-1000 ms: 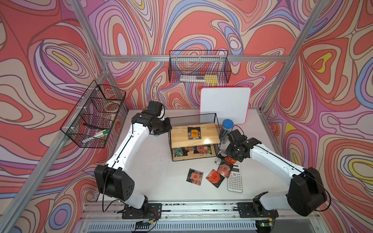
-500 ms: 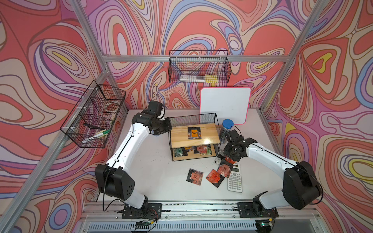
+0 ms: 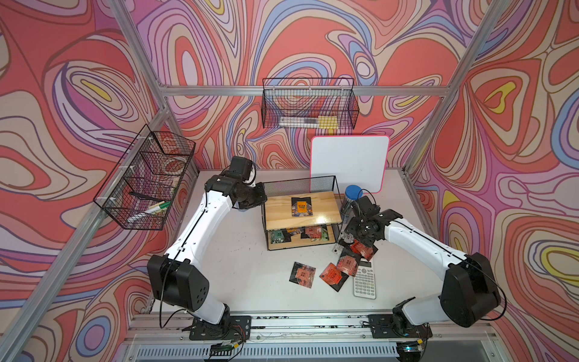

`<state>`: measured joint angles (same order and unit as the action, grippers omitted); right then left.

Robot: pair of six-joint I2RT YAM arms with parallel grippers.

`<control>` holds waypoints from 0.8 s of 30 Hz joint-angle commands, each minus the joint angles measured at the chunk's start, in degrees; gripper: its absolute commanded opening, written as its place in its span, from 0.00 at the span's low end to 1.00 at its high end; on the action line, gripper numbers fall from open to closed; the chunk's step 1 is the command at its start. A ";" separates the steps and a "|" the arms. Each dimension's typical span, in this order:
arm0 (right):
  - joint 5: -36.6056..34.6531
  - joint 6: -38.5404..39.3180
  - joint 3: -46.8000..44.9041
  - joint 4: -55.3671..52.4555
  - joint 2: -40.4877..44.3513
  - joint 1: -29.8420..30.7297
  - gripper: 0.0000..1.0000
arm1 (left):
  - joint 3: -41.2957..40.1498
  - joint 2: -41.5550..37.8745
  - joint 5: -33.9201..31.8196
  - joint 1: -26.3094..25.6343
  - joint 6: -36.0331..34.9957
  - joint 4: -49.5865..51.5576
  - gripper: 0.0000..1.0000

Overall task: Remove the tea bags from the shelf
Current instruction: Place the tea bag at the center of the board, then pick up the tea bag from the shelf.

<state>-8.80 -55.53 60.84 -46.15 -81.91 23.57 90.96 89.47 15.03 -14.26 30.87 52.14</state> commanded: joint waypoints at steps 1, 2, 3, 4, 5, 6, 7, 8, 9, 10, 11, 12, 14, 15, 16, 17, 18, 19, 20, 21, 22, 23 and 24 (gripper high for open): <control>-4.16 1.42 4.19 -3.62 3.17 -0.28 0.67 | 1.32 0.88 -0.61 0.29 -0.64 1.12 0.15; -5.47 1.85 5.72 -4.79 3.93 -0.28 0.67 | 1.28 0.88 -0.63 0.29 -0.61 1.08 0.15; -6.67 2.46 7.28 -5.65 4.53 -0.28 0.68 | 1.40 0.88 -0.65 0.29 -0.55 1.12 0.15; -7.95 3.78 9.10 -6.19 5.37 -0.14 0.68 | 1.41 0.95 -0.67 0.29 -0.53 1.04 0.15; -9.73 5.43 11.21 -6.47 5.92 0.32 0.69 | 1.37 0.96 -0.55 0.29 -0.51 0.99 0.15; -11.25 7.13 13.19 -6.63 6.21 0.89 0.70 | 1.34 0.97 -0.48 0.29 -0.40 0.99 0.15; -12.71 9.83 15.58 -6.36 6.17 1.81 0.72 | 1.38 0.97 -0.48 0.29 -0.37 0.94 0.15; -14.40 12.70 18.39 -6.16 5.68 3.24 0.74 | 1.34 1.04 -0.44 0.29 -0.29 0.82 0.15; -16.25 15.13 20.98 -6.16 4.74 5.03 0.75 | 1.36 1.06 -0.44 0.29 -0.22 0.77 0.15; -18.06 18.68 24.20 -6.19 3.15 7.43 0.76 | 1.45 1.06 -0.40 0.29 -0.27 0.77 0.15; -19.35 21.96 27.62 -6.37 1.03 9.91 0.79 | 1.50 1.13 -0.48 0.29 -0.24 0.77 0.15; -19.78 24.24 30.82 -7.00 -1.16 11.74 0.80 | 1.45 1.14 -0.45 0.29 -0.26 0.70 0.15; -18.14 28.17 37.74 -8.90 -6.79 15.12 0.83 | 1.57 1.14 -0.59 0.29 -0.33 0.85 0.15; -17.46 29.18 40.46 -9.71 -9.08 16.35 0.83 | 1.56 1.15 -0.58 0.29 -0.31 0.93 0.15; -16.54 29.93 43.01 -10.26 -11.29 17.76 0.84 | 1.55 1.14 -0.66 0.29 -0.36 0.95 0.15; -15.04 30.67 45.03 -10.22 -13.26 18.90 0.85 | 1.63 1.14 -0.70 0.29 -0.42 1.03 0.15; -13.87 30.92 46.44 -10.31 -14.80 19.66 0.86 | 1.64 1.15 -0.78 0.29 -0.46 1.08 0.15; -12.89 30.92 48.04 -10.73 -16.66 20.32 0.87 | 1.67 1.14 -0.87 0.29 -0.53 1.11 0.15; -12.11 30.85 49.73 -11.51 -18.12 20.91 0.88 | 1.68 1.14 -0.94 0.29 -0.57 1.20 0.15; -11.32 30.13 52.10 -13.45 -21.34 21.13 0.88 | 1.60 1.14 -0.93 0.29 -0.61 1.25 0.15; -10.86 29.10 54.92 -16.23 -24.25 21.25 0.88 | 1.60 1.07 -0.97 0.29 -0.60 1.30 0.15; -10.53 28.74 57.07 -18.18 -26.41 21.45 0.89 | 1.56 1.06 -1.05 0.29 -0.55 1.34 0.15; -10.93 28.71 58.66 -19.31 -28.32 22.04 0.90 | 1.58 1.06 -0.99 0.29 -0.57 1.30 0.15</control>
<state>-20.88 -27.51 115.83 -58.54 -106.56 44.95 91.13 89.82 15.05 -14.26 30.87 52.18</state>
